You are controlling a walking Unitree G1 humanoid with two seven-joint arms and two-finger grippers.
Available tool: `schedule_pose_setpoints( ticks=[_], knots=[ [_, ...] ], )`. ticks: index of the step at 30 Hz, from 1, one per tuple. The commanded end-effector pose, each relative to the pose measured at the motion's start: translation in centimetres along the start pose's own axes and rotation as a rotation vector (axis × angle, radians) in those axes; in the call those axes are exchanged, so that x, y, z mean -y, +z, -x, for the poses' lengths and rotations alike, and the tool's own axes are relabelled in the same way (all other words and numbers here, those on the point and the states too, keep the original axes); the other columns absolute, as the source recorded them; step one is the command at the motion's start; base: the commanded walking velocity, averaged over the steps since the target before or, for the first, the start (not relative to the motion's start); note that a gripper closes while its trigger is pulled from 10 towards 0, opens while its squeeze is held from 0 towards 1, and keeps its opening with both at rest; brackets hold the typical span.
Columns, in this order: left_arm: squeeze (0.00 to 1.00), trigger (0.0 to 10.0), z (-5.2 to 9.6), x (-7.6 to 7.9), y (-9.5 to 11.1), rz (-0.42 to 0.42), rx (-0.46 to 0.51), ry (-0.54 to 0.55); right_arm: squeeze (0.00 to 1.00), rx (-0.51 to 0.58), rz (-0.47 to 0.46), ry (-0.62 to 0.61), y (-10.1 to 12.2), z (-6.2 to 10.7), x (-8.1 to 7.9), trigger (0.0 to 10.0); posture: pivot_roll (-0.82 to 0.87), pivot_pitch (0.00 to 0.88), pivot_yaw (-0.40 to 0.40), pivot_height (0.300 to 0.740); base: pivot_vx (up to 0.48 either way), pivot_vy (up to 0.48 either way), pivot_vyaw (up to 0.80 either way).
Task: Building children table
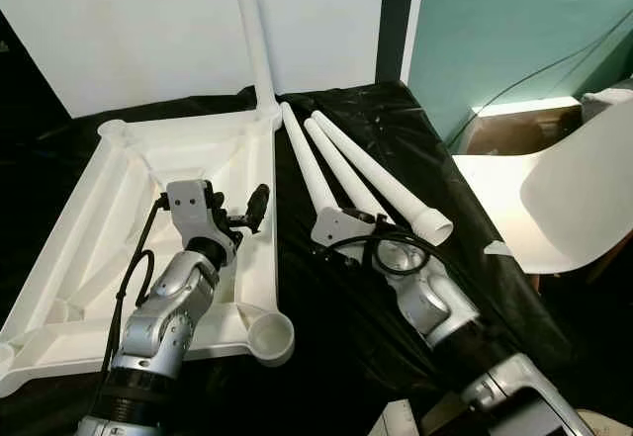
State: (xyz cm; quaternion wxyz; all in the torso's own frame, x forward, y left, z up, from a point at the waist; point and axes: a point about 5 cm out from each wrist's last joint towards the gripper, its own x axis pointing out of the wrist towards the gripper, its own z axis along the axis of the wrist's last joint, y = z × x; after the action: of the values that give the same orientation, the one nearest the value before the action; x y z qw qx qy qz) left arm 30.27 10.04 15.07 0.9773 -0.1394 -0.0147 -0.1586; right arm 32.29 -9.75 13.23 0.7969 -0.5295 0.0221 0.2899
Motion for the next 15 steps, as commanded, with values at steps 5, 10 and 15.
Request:
schedule_pose_setpoints(
  ticks=[5,10,15],
  knots=[
    [0.0,10.0,0.3,0.7,-0.6,-0.011,-0.011,-0.138,0.0,0.034,0.058,-0.029,0.7,-0.8,0.2,10.0,0.1,0.0,0.025,0.74,0.0,0.0,0.0],
    [0.0,10.0,0.4,0.8,-0.9,-0.011,-0.018,-0.143,0.0,0.013,0.079,-0.033,-0.2,-1.8,-0.5,0.0,0.1,0.0,0.02,0.74,0.0,0.0,0.0],
    [0.0,10.0,0.3,0.9,-1.0,-0.013,-0.018,-0.147,0.0,-0.003,0.096,-0.035,-1.1,-2.3,-1.7,0.0,0.1,0.0,0.02,0.74,0.0,0.0,0.0]
  ],
)
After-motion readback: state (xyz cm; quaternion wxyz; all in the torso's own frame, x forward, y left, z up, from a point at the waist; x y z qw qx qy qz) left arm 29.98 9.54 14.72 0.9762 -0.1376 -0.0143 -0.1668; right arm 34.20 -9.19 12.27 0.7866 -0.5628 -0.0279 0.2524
